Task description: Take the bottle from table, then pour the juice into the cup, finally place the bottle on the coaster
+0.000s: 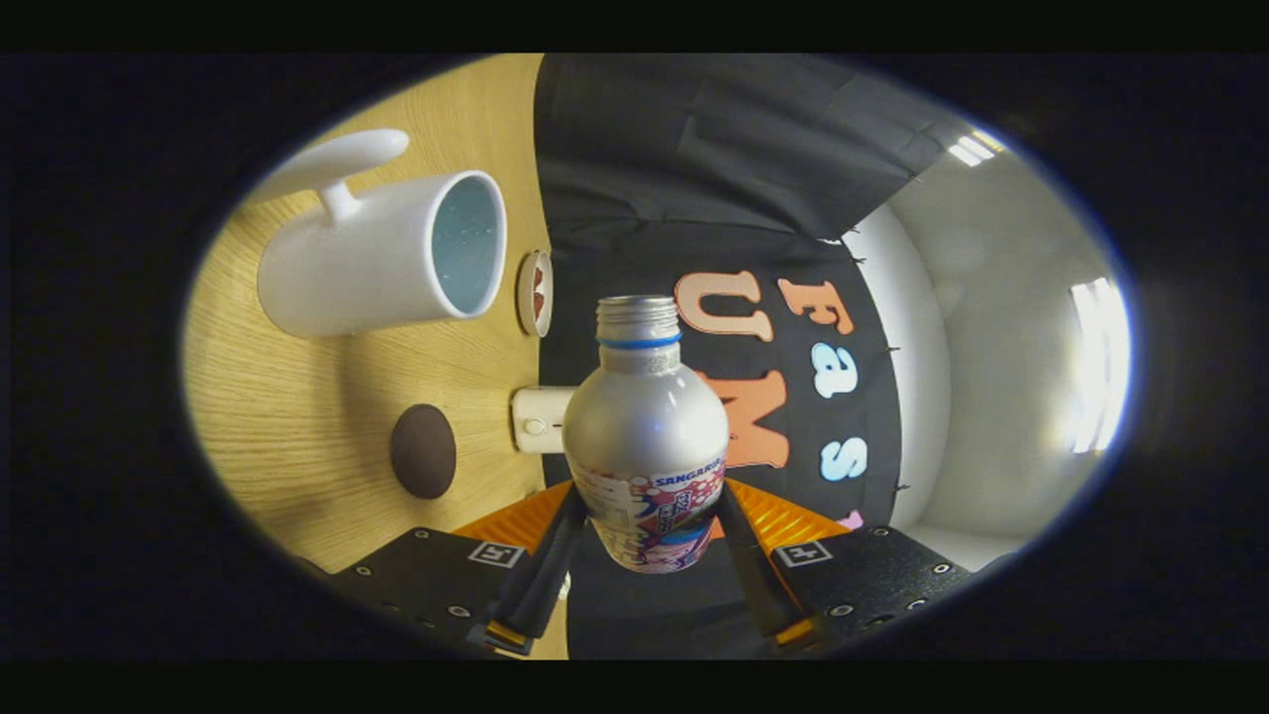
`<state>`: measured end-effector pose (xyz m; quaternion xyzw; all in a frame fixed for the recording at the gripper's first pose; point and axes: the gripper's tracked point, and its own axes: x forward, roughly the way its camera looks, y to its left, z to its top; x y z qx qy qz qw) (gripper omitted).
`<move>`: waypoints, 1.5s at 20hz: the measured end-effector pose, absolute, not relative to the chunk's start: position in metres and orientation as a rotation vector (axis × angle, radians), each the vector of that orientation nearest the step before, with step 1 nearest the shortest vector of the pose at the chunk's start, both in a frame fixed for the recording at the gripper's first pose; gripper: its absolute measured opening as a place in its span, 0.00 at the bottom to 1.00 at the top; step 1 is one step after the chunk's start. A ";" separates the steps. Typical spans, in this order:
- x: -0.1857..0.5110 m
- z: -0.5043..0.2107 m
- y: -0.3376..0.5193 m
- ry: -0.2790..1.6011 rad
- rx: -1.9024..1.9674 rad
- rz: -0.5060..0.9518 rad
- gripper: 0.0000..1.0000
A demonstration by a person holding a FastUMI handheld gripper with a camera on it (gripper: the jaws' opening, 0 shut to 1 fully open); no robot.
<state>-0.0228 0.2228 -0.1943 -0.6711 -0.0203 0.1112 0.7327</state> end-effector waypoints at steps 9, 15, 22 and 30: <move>-0.015 -0.186 0.235 -0.122 -1.577 0.278 0.76; -0.012 -0.182 0.236 -0.143 -1.601 0.280 0.76; -0.007 -0.172 0.236 -0.168 -1.623 0.280 0.76; 0.001 -0.164 0.234 -0.185 -1.651 0.273 0.76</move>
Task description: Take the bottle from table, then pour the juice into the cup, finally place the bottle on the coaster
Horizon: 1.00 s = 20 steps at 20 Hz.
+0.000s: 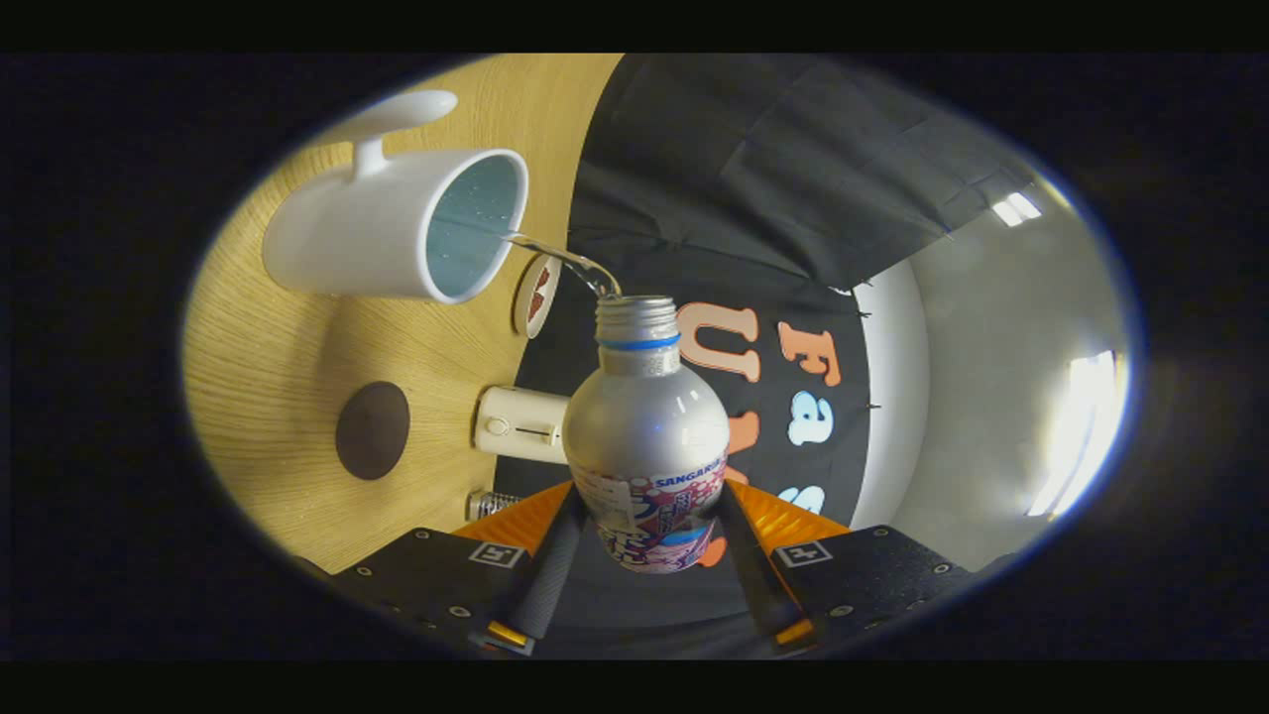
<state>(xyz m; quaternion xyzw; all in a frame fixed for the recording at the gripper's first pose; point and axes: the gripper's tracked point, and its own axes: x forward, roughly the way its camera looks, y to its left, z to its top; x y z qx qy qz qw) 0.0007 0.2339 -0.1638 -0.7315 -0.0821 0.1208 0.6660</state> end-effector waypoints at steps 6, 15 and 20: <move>0.003 -0.152 0.232 -0.212 -1.681 0.257 0.76; 0.006 -0.146 0.236 -0.263 -1.723 0.270 0.76; 0.009 -0.139 0.235 -0.283 -1.745 0.259 0.76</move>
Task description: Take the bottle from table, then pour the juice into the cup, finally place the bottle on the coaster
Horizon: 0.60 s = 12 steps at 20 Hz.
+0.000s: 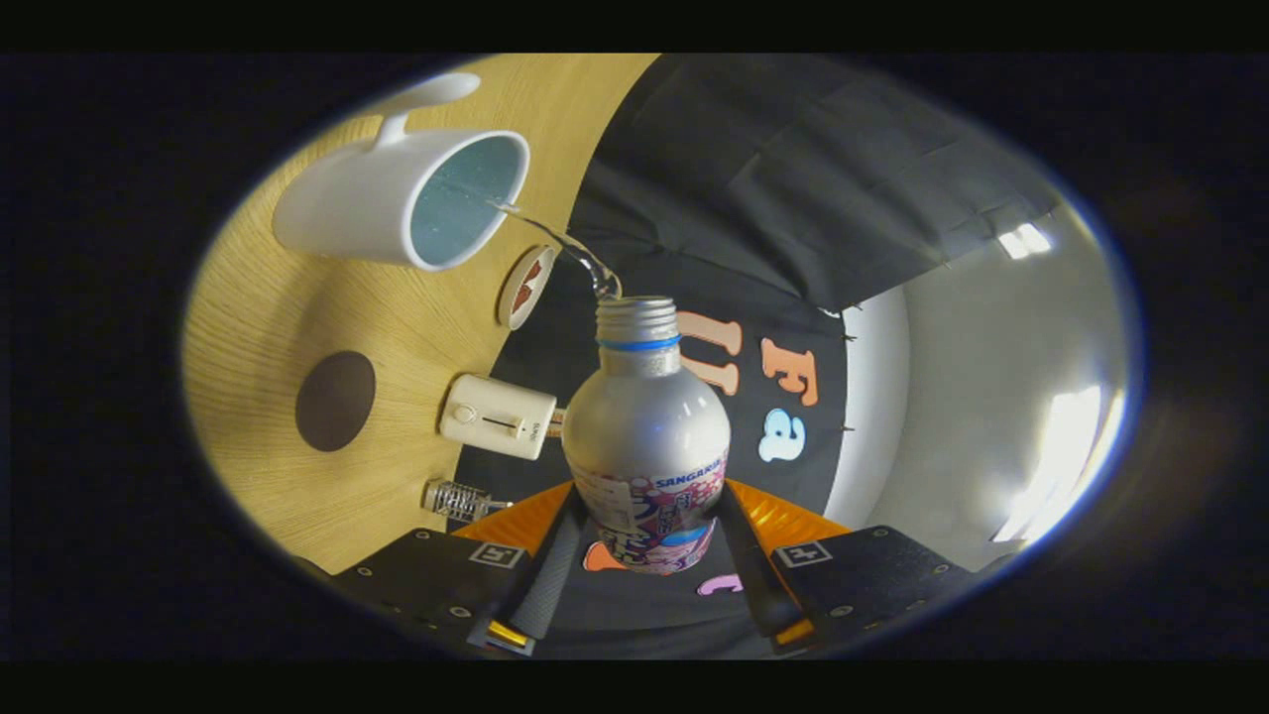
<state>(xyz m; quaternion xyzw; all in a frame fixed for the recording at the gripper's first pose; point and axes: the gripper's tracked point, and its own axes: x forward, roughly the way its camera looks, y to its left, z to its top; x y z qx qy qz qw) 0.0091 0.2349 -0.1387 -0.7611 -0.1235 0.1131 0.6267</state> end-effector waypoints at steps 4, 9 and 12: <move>0.010 -0.131 0.237 -0.307 -1.756 0.259 0.76; 0.009 -0.128 0.238 -0.319 -1.772 0.259 0.76; 0.007 -0.123 0.240 -0.336 -1.794 0.262 0.76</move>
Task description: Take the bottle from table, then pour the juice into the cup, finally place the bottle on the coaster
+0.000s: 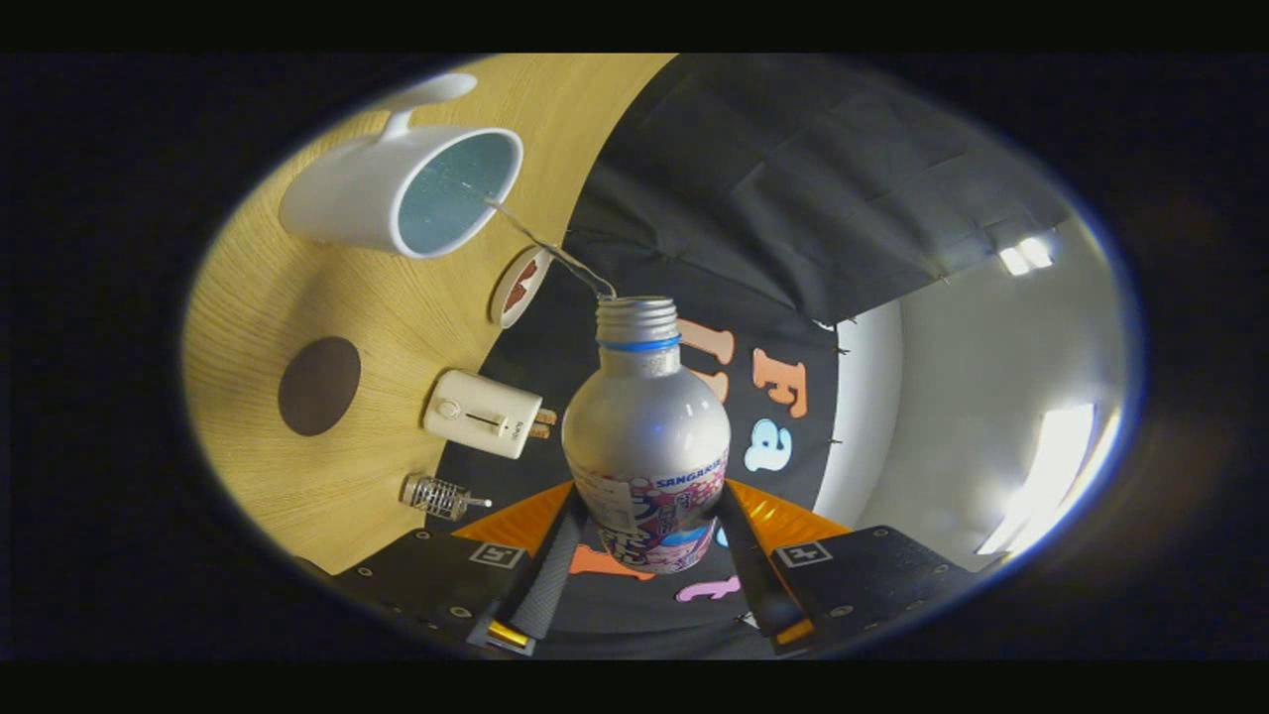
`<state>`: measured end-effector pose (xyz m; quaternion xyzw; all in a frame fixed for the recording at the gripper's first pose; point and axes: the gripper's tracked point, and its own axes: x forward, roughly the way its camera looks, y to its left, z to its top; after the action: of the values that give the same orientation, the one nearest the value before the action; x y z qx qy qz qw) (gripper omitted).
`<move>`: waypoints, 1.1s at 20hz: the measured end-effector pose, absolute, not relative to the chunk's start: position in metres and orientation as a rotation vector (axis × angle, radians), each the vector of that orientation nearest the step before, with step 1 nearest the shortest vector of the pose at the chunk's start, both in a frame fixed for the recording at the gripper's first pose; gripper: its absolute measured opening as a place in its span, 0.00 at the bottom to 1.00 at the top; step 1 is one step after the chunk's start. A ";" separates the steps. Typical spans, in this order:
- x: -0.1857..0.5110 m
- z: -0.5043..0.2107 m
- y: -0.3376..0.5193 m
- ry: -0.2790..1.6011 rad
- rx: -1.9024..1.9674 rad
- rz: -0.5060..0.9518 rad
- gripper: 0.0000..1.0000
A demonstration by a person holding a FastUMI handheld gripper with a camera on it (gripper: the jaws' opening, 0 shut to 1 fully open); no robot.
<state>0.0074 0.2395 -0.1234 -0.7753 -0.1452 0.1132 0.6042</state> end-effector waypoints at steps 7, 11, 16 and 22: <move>0.006 -0.112 0.245 -0.369 -1.811 0.263 0.76; 0.008 -0.107 0.247 -0.390 -1.823 0.263 0.76; 0.009 -0.100 0.254 -0.432 -1.855 0.257 0.76; 0.009 -0.096 0.259 -0.454 -1.867 0.265 0.76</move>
<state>0.0093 0.2586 -0.0961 -0.7939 -0.1931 0.1128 0.5654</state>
